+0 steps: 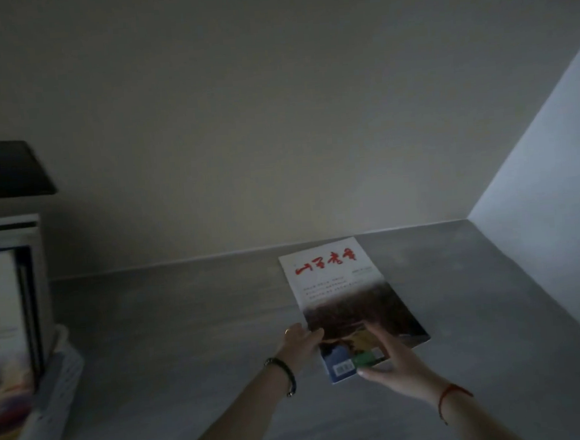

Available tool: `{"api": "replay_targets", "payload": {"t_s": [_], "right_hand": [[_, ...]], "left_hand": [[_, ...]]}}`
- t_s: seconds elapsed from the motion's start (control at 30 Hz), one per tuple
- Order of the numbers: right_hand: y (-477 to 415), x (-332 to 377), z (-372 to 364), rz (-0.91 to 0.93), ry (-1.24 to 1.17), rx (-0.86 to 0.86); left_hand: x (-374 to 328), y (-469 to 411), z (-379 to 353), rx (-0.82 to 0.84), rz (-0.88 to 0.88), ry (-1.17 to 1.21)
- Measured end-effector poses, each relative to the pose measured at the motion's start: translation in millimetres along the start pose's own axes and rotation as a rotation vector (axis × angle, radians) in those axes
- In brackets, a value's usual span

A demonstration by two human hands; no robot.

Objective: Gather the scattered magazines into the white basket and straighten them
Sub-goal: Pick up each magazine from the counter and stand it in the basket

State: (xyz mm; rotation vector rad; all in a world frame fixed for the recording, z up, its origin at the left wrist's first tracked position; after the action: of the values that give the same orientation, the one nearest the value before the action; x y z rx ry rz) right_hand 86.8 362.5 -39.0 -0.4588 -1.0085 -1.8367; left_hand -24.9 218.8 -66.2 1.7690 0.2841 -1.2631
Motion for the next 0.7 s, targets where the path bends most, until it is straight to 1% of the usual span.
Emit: {"api": "replay_targets", "payload": {"t_s": [0.07,0.17,0.23,0.3,0.33,0.37,0.43,0.47,0.5,0.53,0.6,0.63,0.67,0.7], "right_hand": [[-1,-10,0,0.07,0.137,-0.016],[-1,-12,-1,0.178,0.295,-0.07],[-2,-16,-5,0.184,0.367,-0.061],[-4,-20,-7,0.168,0.386,-0.063],[-5,-22,-6,0.16,0.365,-0.068],[-7,-24,-5,0.151,0.332,-0.066],[-8,-27,1,0.108,0.204,-0.039],[-8,-29,6,0.079,0.115,-0.029],[-7,-28,11,0.065,0.037,-0.055],[-6,-28,22,0.062,-0.01,-0.139],[-4,-22,52,0.083,-0.072,-0.395],[-2,-16,65,0.092,-0.123,-0.493],[-2,-7,74,0.108,-0.203,-0.543],[-4,5,80,0.141,-0.306,-0.543]], "left_hand": [[-2,-10,-15,-0.032,-0.046,0.101],[-4,-16,-18,-0.122,-0.009,0.278],[0,-20,-20,-0.111,0.051,0.393],[-1,-21,-32,-0.05,0.116,0.39],[-2,-23,-40,-0.033,0.115,0.317],[-4,-24,-46,-0.052,0.1,0.219],[-13,-22,-48,-0.138,0.034,0.014],[-19,-18,-47,-0.151,-0.003,-0.028],[-25,-14,-45,-0.146,-0.051,-0.048],[-32,-9,-40,-0.135,-0.1,-0.079],[-43,5,-26,-0.11,-0.188,-0.127],[-46,13,-18,-0.078,-0.228,-0.12],[-51,24,-7,-0.048,-0.26,-0.108],[-54,35,6,-0.032,-0.291,-0.101]]}}
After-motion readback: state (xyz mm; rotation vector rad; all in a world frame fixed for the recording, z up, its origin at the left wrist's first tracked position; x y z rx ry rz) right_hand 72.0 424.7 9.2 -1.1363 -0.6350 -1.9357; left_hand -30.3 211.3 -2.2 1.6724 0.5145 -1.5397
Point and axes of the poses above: each hand's wrist, its own y-axis away from the middle knuckle, its own z-axis out of the back of the hand, x = y × z, the point moved 6 cm from there along -y, towards the middle knuckle, and after that the axes turned 6 degrees about x, right-handed, at the moved point
